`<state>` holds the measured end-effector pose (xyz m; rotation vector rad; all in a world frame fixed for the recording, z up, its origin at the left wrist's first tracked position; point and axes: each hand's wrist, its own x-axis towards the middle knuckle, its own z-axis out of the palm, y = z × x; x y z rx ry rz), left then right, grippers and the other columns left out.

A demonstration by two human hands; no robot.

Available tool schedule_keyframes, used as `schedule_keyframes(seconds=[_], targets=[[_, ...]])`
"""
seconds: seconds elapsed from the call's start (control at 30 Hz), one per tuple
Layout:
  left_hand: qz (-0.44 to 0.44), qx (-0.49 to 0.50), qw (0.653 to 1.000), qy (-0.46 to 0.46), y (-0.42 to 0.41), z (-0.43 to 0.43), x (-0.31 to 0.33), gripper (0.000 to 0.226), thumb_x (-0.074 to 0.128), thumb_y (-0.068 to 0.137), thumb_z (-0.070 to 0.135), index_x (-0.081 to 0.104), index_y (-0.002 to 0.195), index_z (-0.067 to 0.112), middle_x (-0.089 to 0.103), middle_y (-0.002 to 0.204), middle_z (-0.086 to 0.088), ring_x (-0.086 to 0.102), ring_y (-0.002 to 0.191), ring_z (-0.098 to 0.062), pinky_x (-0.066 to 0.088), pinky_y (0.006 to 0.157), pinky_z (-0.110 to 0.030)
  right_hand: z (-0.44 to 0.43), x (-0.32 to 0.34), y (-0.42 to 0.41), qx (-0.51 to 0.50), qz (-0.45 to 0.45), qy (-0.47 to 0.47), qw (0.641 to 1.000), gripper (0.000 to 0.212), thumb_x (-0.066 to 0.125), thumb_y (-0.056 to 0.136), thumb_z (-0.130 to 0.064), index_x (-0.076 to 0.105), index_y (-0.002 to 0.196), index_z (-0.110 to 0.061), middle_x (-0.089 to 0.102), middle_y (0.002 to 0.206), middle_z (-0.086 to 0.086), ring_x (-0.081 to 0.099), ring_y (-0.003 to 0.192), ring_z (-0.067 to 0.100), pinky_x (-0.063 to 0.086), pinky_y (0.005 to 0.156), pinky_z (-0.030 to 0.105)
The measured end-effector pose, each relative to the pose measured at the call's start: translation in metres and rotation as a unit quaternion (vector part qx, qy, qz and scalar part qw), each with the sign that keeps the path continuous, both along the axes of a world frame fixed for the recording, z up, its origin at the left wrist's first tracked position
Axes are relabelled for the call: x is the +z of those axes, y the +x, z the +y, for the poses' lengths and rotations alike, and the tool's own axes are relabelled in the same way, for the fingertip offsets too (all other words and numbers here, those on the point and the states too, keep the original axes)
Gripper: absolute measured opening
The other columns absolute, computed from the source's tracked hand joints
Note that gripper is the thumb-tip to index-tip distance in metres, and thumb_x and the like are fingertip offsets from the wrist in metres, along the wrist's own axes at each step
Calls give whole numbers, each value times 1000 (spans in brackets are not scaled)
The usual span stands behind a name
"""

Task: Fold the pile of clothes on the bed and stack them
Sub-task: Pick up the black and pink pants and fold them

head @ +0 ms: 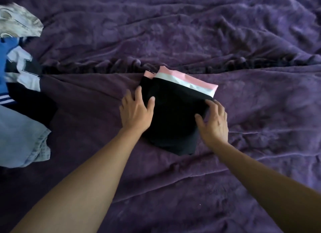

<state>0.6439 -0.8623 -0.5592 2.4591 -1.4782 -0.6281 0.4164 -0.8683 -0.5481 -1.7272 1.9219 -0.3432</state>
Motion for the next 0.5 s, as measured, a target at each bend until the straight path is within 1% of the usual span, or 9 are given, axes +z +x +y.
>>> schedule_keyframes(seconds=[0.03,0.07,0.13,0.17,0.23,0.3,0.33,0.4,0.5], targets=[[6,10,1000,22,-4,-10,-8,67,37,93,58,23,148,21,34,146,-21,34,132,-38,31,104,-53,-2,-9,-8,-30,-10,40,999,64,61,90,-38,34,145,-23,31,151,7,34,134,31,39,103,48],[8,11,999,36,-8,-18,-16,72,33,92,62,16,150,23,37,143,-21,35,131,-38,30,104,-53,-4,-17,-11,-46,-27,66,996,70,58,90,-45,25,149,-26,27,154,6,34,136,30,39,104,48],[-21,-25,999,31,-19,-26,-24,74,31,91,65,9,151,28,46,129,-20,44,119,-38,32,97,-55,-5,-32,-4,-41,-63,73,995,76,53,89,-53,14,151,-31,25,154,5,36,136,28,39,104,46],[-35,-49,998,12,-24,-26,-25,72,34,92,62,9,151,30,49,122,-19,49,110,-39,36,92,-55,-5,-37,4,-39,-85,69,993,78,52,89,-55,10,151,-33,26,153,4,39,134,29,38,103,43],[-38,-84,995,-32,-30,-23,-19,65,44,95,46,15,151,31,50,112,-19,56,92,-41,42,78,-48,-5,-41,18,-63,-129,61,988,82,56,87,-57,8,150,-37,33,146,4,47,126,31,39,98,40],[-38,-110,991,-60,-29,-14,-10,59,49,96,29,25,149,31,51,110,-19,57,78,-43,42,64,-43,-4,-35,23,-85,-156,50,983,84,61,84,-55,10,149,-40,42,137,6,52,118,33,40,95,38],[-39,-125,989,-65,-27,-7,-3,55,50,96,24,31,147,30,51,112,-21,57,75,-44,43,61,-43,-1,-29,21,-83,-159,43,983,83,63,84,-53,12,148,-41,45,133,6,53,116,34,41,93,39],[-35,-155,986,-58,-27,9,13,45,51,96,22,45,140,28,52,113,-23,58,70,-45,46,59,-45,11,-13,12,-58,-141,38,988,79,64,84,-48,15,146,-44,48,129,5,56,110,37,44,88,41],[-34,-213,977,-4,-44,42,40,35,57,93,18,59,127,23,55,101,-22,57,56,-42,47,50,-44,38,14,-13,-17,-83,54,995,71,63,86,-44,20,143,-44,49,124,4,59,102,41,48,85,45]])
